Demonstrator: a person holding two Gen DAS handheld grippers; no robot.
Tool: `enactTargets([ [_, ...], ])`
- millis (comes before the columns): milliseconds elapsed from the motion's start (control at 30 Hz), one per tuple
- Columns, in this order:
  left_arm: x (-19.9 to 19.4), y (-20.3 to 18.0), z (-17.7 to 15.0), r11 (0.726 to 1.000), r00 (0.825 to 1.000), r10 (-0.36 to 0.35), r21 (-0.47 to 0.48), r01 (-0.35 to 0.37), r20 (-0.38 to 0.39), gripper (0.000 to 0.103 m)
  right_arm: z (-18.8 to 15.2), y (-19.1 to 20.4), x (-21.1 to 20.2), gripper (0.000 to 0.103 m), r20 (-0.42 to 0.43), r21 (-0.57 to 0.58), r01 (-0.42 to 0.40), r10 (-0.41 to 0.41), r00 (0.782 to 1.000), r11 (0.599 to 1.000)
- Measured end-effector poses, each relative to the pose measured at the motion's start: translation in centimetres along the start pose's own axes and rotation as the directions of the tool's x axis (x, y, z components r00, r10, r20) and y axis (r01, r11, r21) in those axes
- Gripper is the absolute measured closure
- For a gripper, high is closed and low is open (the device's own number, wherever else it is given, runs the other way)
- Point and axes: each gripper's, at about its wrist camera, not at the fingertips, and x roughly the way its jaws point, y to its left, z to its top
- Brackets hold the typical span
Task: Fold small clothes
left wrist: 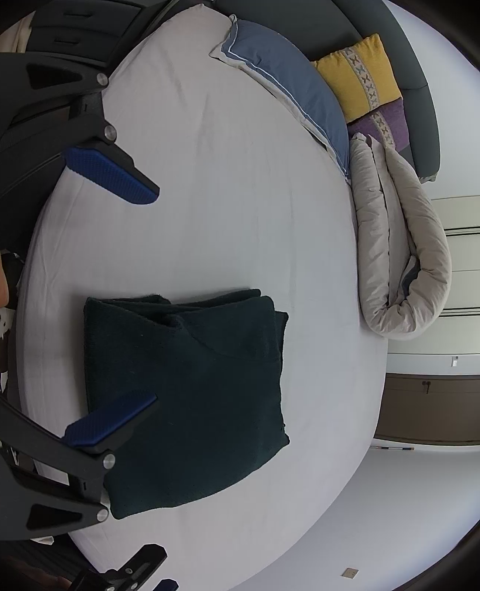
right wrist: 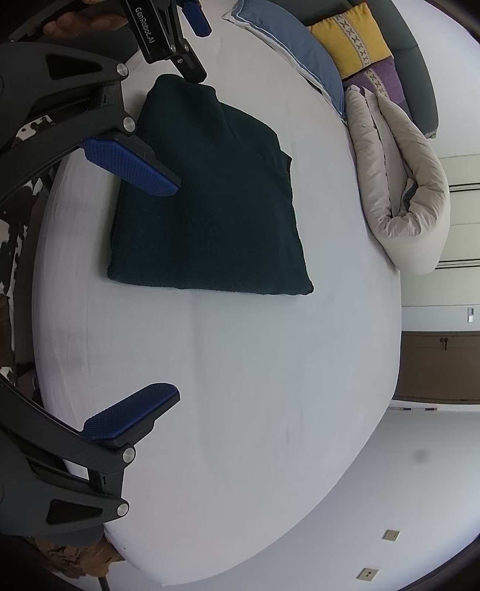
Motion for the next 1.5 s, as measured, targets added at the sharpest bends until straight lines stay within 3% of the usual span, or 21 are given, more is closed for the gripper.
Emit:
enactTargets([
  [1500, 0.3, 0.2, -0.7, 1.000, 1.000, 0.001, -0.013, -0.002, -0.021, 0.000, 0.0, 1.1, 0.7, 0.000, -0.023, -0.012, -0.015, 0.015, 1.000, 1.000],
])
